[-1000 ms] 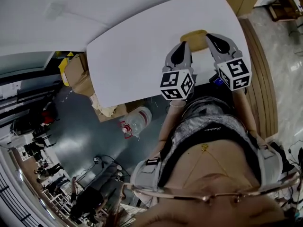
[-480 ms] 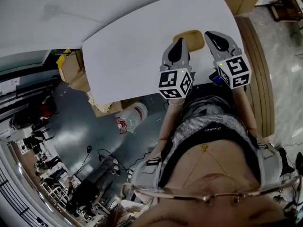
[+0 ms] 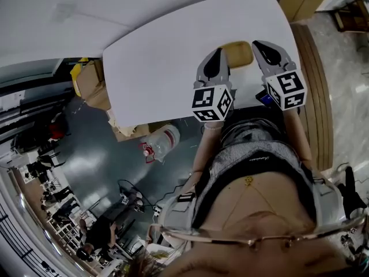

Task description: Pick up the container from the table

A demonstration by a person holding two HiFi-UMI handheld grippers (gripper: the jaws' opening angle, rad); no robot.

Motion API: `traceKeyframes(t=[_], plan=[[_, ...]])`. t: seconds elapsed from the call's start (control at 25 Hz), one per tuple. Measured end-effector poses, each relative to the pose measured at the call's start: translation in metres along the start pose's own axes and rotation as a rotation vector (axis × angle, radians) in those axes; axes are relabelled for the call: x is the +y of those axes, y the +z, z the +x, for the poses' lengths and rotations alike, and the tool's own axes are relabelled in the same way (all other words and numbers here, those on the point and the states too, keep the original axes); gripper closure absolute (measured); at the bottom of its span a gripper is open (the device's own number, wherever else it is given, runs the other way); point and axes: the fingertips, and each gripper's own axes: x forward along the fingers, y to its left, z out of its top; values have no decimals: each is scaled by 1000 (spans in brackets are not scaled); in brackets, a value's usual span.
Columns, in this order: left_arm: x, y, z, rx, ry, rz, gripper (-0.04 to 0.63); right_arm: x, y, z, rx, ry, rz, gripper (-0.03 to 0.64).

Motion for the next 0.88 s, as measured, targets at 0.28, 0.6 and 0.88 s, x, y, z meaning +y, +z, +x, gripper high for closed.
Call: traceKeyframes(t=[0.28,0.6,0.88], plan=[[10,0,9,27,-42,6,595,-2,1,7,5,-49,17,591],[19,-5,17,48,-65,14,595,-1,-6,16,38,-76,12,591],[37,-25,19,102,-45,16,595,-2,-23,28,87,-92,5,591]])
